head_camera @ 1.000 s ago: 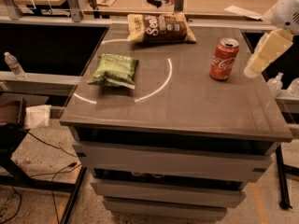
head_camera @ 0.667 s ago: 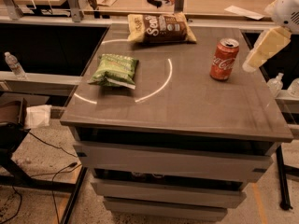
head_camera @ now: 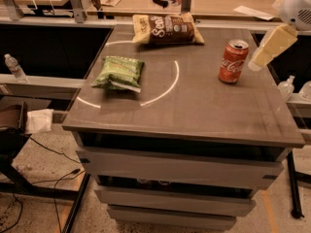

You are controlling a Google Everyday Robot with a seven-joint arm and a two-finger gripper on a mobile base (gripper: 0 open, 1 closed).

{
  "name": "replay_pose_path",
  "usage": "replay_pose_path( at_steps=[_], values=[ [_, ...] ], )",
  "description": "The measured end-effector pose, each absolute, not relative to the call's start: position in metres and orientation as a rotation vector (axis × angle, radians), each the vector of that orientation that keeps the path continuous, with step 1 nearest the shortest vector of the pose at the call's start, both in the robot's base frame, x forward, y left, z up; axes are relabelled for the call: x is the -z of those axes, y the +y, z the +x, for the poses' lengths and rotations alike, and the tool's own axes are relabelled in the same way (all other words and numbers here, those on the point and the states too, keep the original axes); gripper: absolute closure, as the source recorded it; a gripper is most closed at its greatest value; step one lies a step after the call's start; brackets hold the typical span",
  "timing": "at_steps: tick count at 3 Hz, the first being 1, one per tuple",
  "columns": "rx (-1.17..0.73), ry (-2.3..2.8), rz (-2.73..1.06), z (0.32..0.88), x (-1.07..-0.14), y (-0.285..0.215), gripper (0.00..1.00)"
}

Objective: Move brown chip bag near coke can

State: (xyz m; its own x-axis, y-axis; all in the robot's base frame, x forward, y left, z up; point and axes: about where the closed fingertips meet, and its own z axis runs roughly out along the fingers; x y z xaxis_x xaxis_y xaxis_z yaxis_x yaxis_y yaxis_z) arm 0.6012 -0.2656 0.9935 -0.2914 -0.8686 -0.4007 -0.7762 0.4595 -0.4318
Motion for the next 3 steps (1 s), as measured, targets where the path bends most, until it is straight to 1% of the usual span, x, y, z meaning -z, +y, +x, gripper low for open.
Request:
replay_pose_path(
  at_steps=[1,2,3],
  values=[
    [0.231,2.158,-1.258,0.609,-0.995,-0.27,0.0],
    [0.362,2.187,-1.049,0.627,-0.999,-0.291,0.0],
    [0.534,2.144,-0.872,0.645,-1.011,-0.315,0.0]
  ],
)
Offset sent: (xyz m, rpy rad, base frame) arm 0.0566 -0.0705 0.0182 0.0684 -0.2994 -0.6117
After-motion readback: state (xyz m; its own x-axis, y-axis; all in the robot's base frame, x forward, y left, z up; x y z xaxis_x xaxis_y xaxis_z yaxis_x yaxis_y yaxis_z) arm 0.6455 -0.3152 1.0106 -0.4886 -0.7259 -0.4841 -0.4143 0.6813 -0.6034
